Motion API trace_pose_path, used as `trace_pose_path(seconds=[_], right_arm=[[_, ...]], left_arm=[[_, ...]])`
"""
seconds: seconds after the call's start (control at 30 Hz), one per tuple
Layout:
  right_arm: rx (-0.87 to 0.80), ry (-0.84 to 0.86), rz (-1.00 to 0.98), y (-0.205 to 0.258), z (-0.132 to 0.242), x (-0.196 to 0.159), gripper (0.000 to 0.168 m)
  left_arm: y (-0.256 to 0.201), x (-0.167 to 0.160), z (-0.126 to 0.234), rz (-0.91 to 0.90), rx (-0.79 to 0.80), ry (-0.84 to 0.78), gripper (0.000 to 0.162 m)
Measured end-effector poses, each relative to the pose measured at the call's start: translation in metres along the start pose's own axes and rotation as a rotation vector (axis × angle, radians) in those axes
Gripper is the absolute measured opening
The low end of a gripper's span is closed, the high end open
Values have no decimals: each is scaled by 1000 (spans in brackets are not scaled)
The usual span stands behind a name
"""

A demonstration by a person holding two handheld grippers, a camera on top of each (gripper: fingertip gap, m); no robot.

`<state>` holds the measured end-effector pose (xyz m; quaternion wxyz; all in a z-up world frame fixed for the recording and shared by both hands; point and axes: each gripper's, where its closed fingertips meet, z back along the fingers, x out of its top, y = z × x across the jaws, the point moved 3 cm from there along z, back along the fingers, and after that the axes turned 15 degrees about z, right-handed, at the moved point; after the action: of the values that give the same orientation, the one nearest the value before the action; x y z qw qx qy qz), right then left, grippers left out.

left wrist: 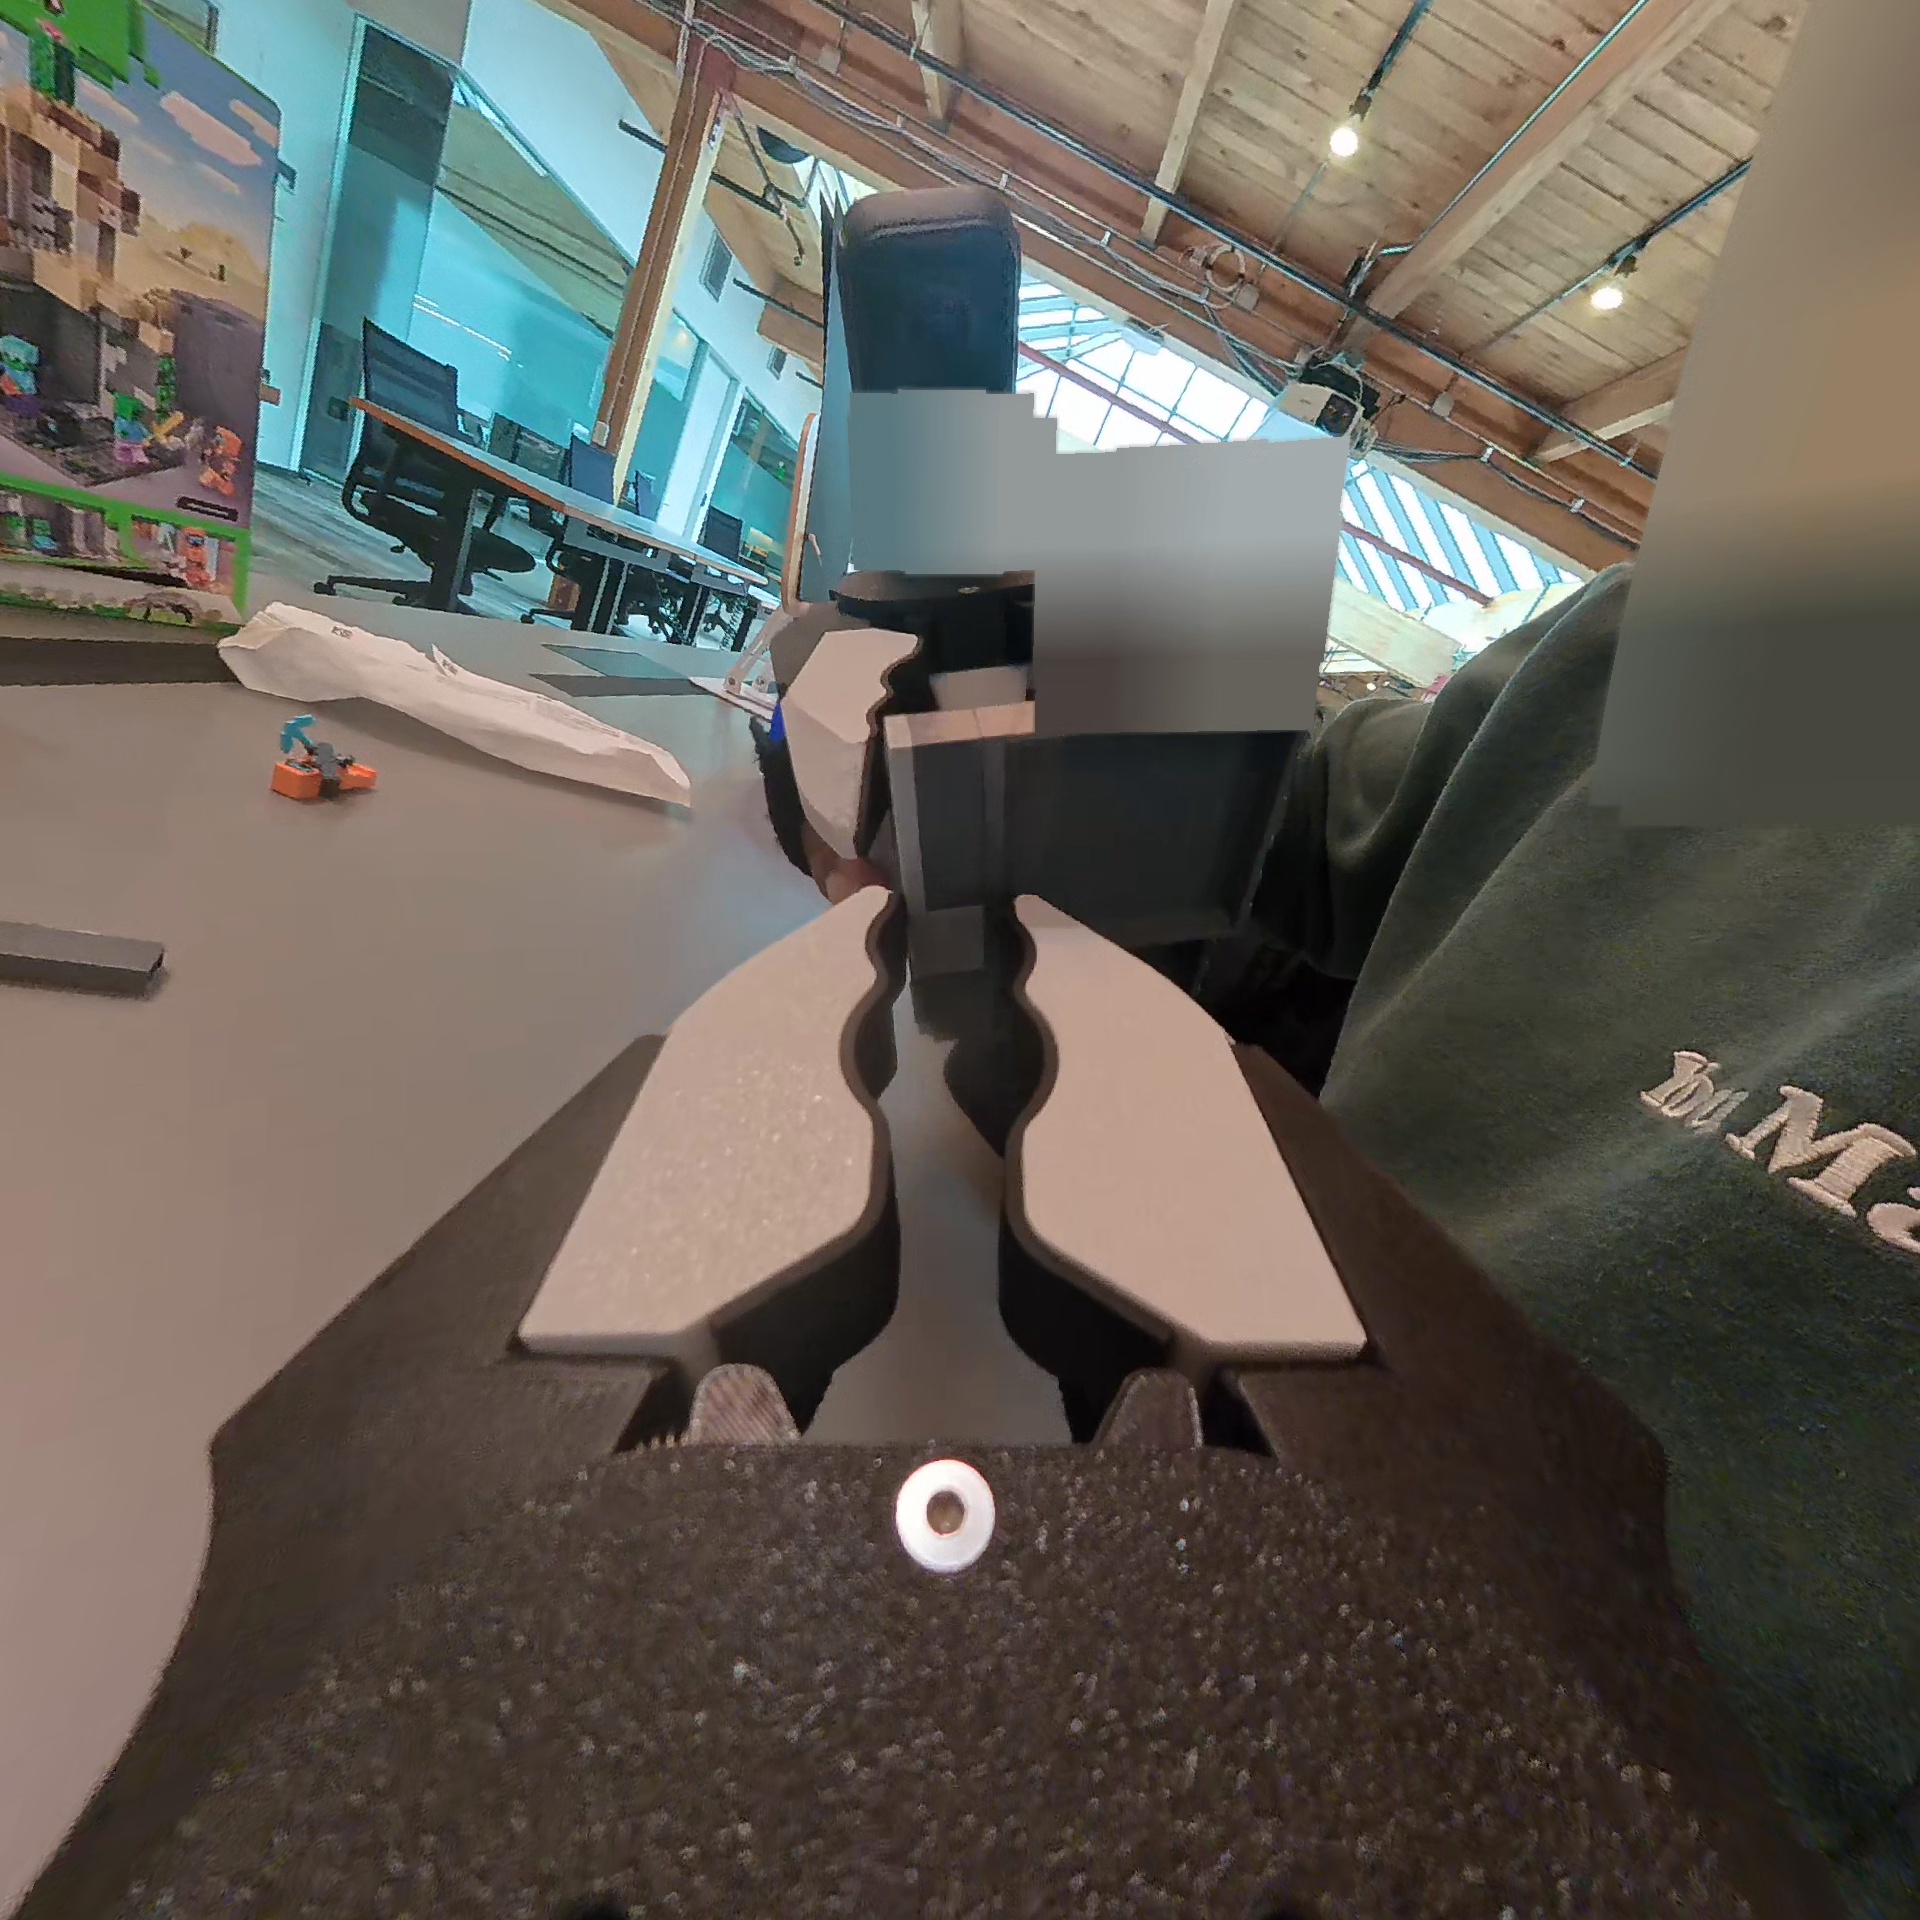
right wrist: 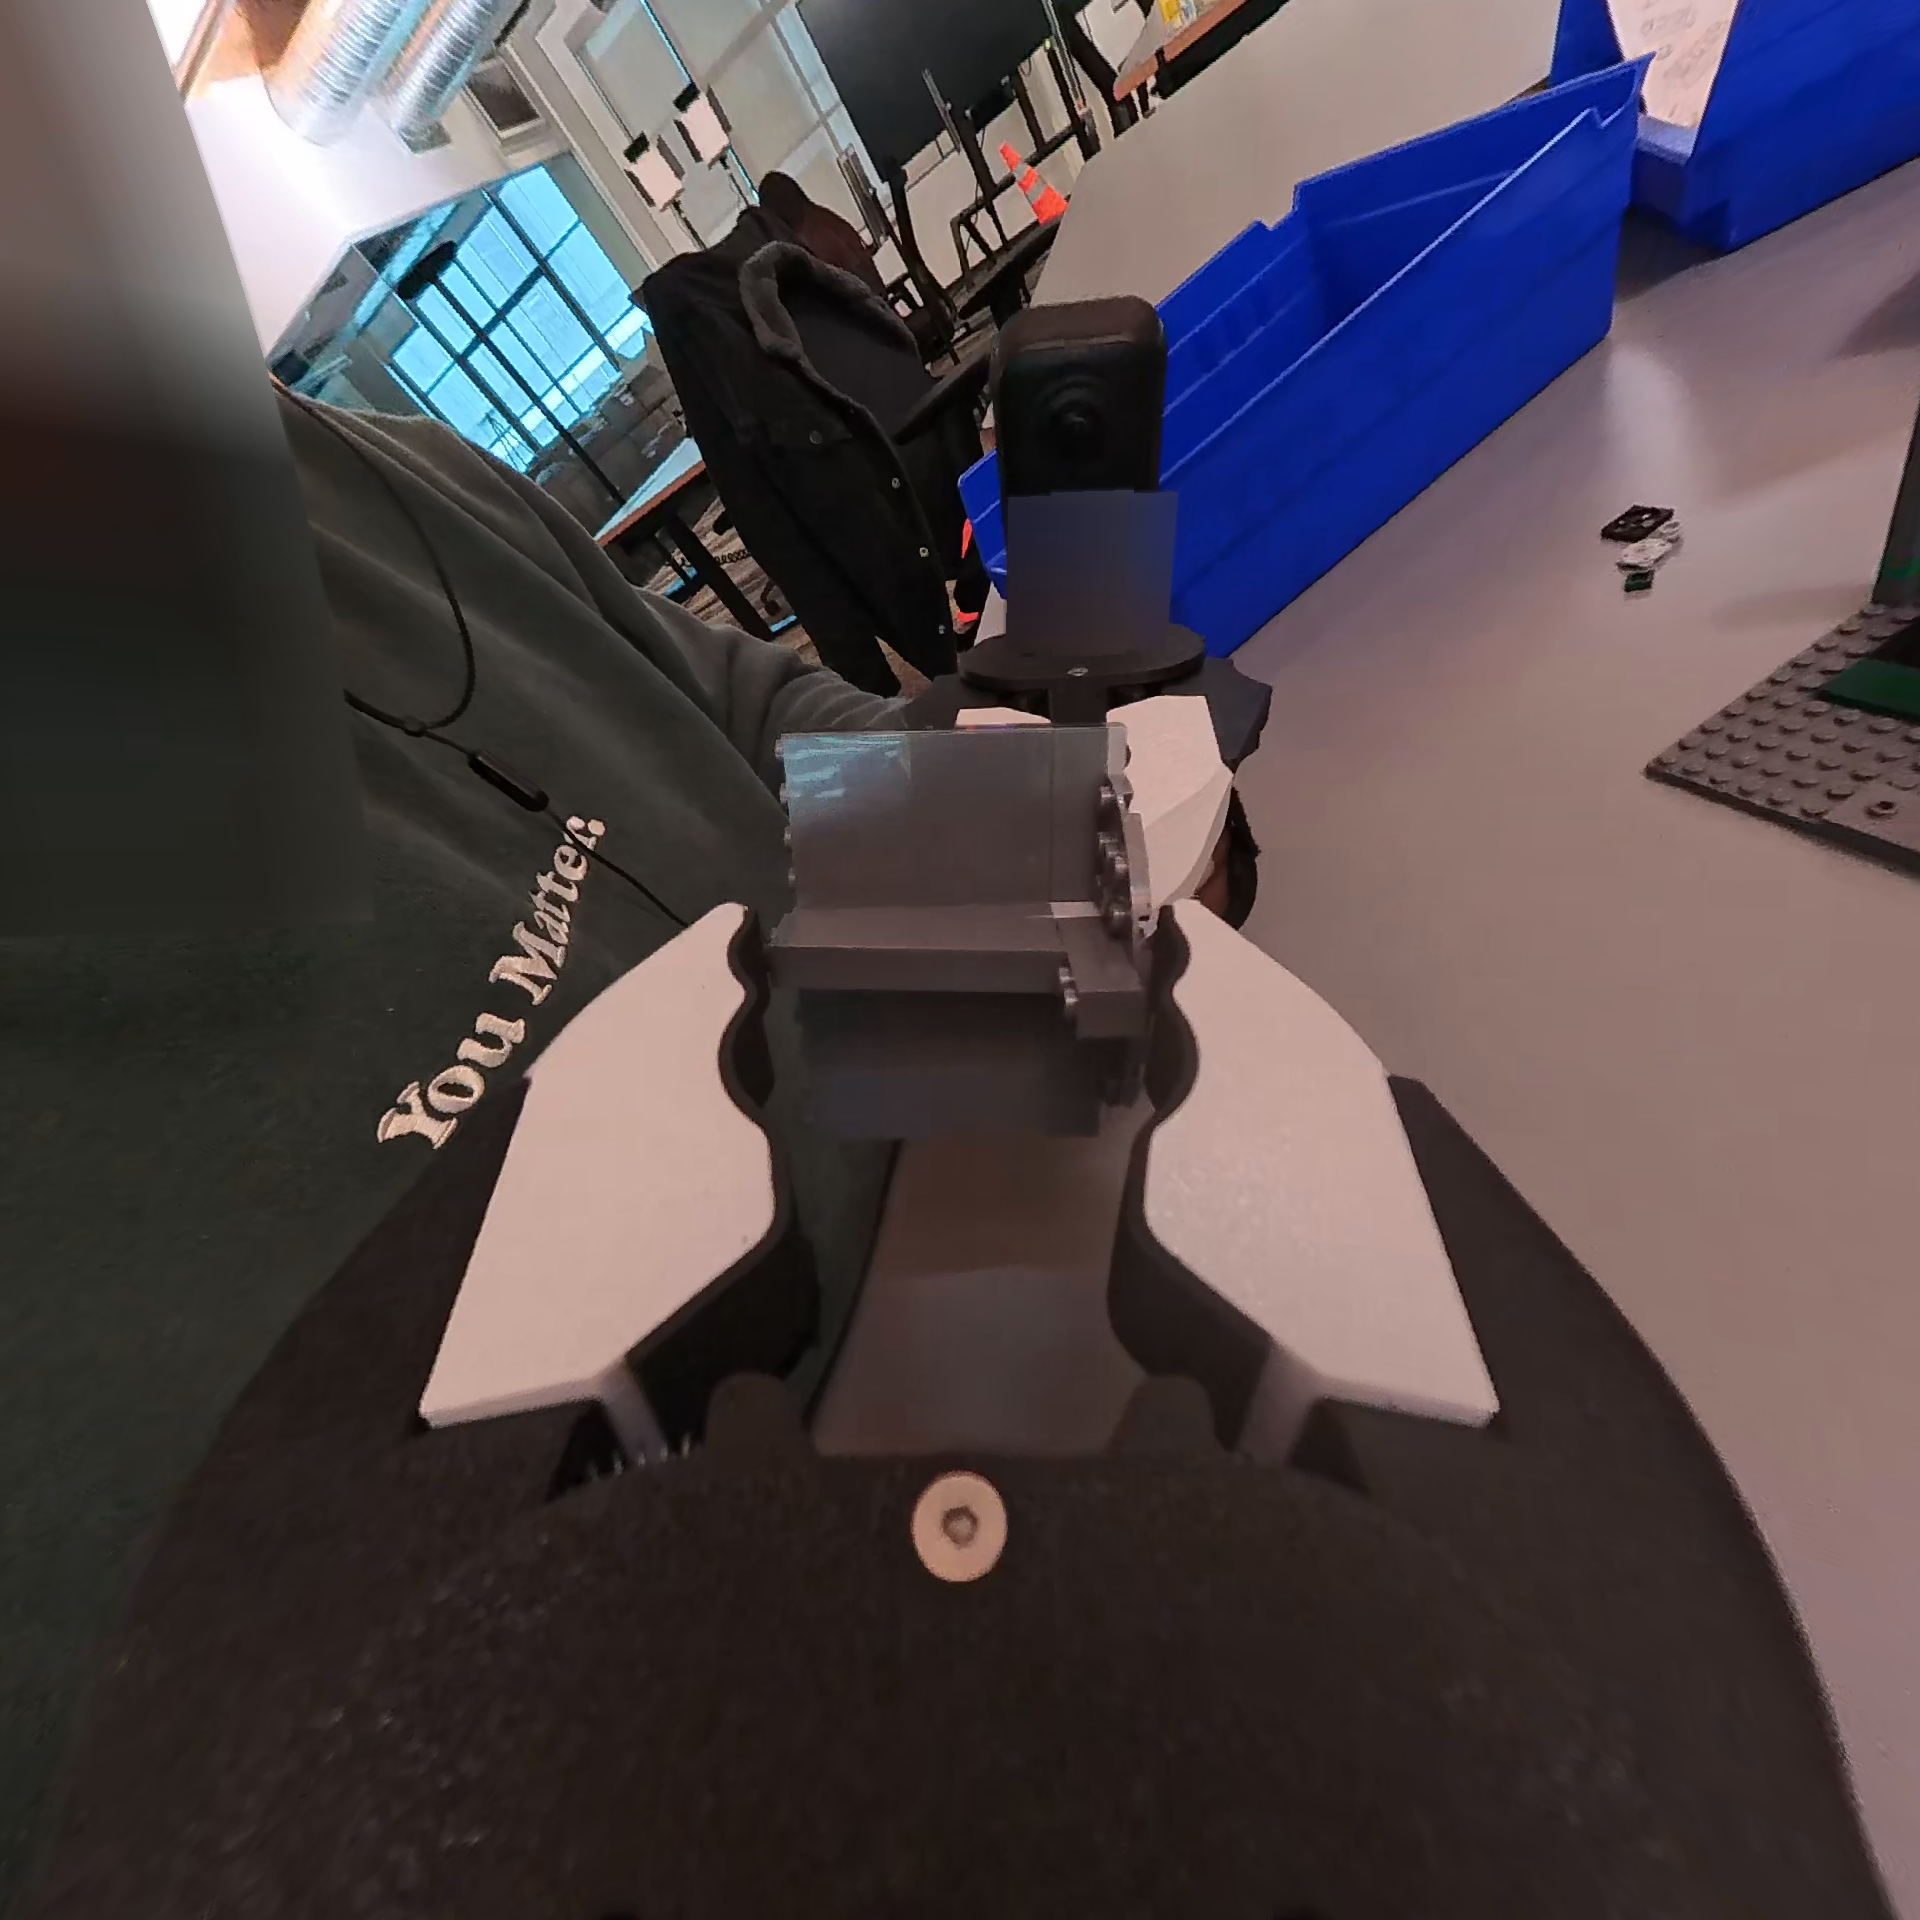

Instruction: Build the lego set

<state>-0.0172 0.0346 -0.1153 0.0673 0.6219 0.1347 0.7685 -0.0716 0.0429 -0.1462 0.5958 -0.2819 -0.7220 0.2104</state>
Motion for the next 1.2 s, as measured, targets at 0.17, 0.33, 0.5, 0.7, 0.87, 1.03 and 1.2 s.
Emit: trace_pose_path(seconds=[0.17, 0.33, 0.5, 0.7, 0.87, 1.03, 1.2], right_arm=[[4, -29, -7, -1, 0, 3, 71], [25, -48, -14, -1, 0, 2, 72], [61, -59, -10, 4, -1, -2, 74], [66, -77, 3, 6, 3, -5, 76], [60, -85, 11, 5, 10, -8, 77], [52, -73, 35, 5, 15, -16, 75], [51, -76, 55, 6, 19, -21, 75]], left_arm=[[-1, 4, 2, 7, -6, -29, 16], [-3, 5, 1, -11, 2, -22, 16], [-7, 1, -3, -109, 42, 21, 16], [-10, -3, -5, -212, 89, 59, 16], [-9, -6, -7, -265, 133, 91, 16], [-9, -10, -9, -324, 173, 124, 16], [-8, -16, -12, -423, 229, 177, 16]])
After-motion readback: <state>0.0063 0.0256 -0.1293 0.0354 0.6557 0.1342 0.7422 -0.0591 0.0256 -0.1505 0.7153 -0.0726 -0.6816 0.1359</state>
